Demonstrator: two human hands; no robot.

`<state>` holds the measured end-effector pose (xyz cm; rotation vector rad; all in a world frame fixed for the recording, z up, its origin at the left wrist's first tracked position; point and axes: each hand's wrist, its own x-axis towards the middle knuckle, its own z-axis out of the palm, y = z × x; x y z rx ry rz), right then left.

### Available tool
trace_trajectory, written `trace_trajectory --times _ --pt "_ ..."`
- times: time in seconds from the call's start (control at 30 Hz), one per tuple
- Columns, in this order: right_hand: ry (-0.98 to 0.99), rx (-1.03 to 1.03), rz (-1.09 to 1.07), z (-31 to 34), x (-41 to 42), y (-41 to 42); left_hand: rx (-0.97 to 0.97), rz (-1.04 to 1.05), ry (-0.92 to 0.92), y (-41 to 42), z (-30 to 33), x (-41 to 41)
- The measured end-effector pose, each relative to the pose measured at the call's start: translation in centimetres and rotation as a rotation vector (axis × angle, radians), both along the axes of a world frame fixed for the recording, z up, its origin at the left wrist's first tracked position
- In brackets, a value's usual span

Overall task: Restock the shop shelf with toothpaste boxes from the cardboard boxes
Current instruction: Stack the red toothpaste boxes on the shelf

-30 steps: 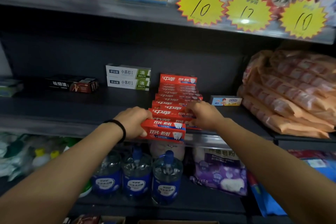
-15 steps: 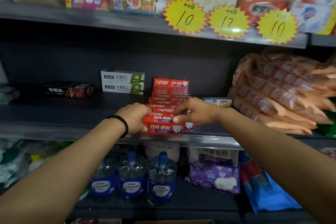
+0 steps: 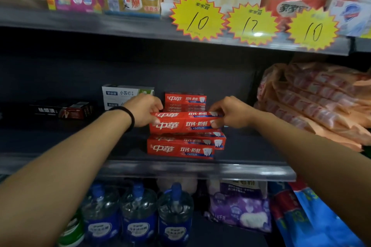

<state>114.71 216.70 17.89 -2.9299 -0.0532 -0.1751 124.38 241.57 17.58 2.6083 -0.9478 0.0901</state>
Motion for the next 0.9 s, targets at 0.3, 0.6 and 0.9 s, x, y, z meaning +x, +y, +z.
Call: trace_trajectory --times 0.3,0.6,0.9 --pt "-0.052 0.095 -0.107 -1.8 7.5 -5.0 0.075 0.030 -0.131 -6.0 -1.5 8.1" --pt "-0.181 0.079 -0.126 -3.4 16.2 -8.6 -0.018 0.021 -0.193 -9.7 -3.4 15.8" --pt "-0.214 0.111 -0.181 -5.8 20.3 -10.8 -0.024 0.053 -0.227 -12.7 -5.6 20.2"
